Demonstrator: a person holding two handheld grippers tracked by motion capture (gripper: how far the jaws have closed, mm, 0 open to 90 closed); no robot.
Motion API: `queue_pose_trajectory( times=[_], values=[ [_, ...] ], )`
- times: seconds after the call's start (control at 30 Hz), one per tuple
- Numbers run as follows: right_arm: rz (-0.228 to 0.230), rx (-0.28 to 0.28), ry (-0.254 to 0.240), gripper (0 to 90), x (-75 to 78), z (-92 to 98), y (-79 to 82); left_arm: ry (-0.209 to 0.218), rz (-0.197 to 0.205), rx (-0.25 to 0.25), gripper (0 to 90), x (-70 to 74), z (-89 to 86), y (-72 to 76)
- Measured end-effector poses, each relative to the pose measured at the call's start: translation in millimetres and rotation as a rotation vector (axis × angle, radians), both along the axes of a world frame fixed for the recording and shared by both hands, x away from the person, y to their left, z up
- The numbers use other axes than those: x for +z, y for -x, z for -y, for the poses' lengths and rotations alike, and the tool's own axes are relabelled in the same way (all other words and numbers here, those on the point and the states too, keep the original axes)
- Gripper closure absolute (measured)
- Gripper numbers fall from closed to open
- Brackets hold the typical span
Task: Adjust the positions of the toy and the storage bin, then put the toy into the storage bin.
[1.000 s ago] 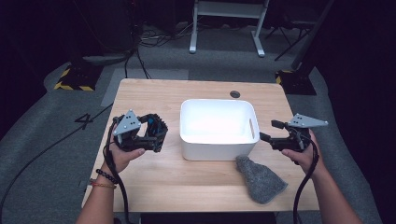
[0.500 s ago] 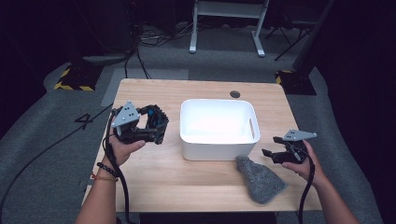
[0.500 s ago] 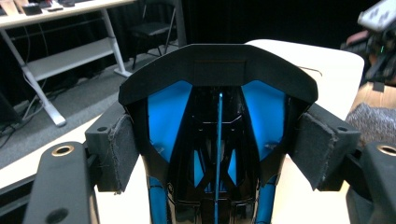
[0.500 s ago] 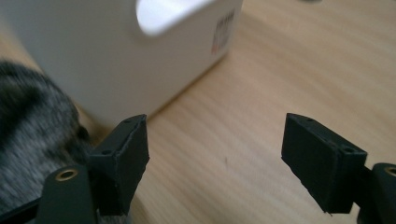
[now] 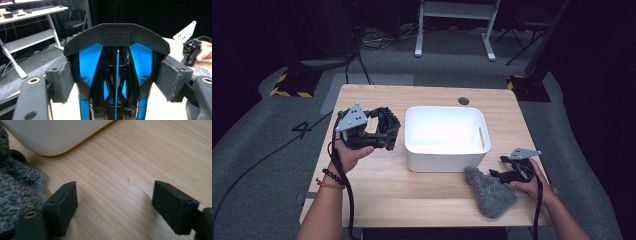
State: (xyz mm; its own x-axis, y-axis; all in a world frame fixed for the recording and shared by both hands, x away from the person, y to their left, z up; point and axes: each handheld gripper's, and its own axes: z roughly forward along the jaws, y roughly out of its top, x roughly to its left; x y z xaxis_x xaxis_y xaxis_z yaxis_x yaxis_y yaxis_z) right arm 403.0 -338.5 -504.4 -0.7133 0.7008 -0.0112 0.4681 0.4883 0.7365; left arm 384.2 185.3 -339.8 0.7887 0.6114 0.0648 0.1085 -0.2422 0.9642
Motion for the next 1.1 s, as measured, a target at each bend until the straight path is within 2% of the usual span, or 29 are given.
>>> queue_pose_trajectory(
  times=[0.23,0.43,1.1],
  values=[
    [0.000,0.002,-0.001,17.6,-0.2,-0.3,-0.8,0.030,0.021,-0.024,25.1,5.6,3.1,0.2],
    [0.000,0.005,0.000,17.0,-0.3,-0.7,-1.8,0.016,0.026,-0.040,25.0,11.8,7.1,-1.1],
    [0.000,0.008,0.000,17.0,-0.3,-0.3,-1.5,0.044,0.038,-0.099,25.0,26.7,30.3,-10.9]
  ],
)
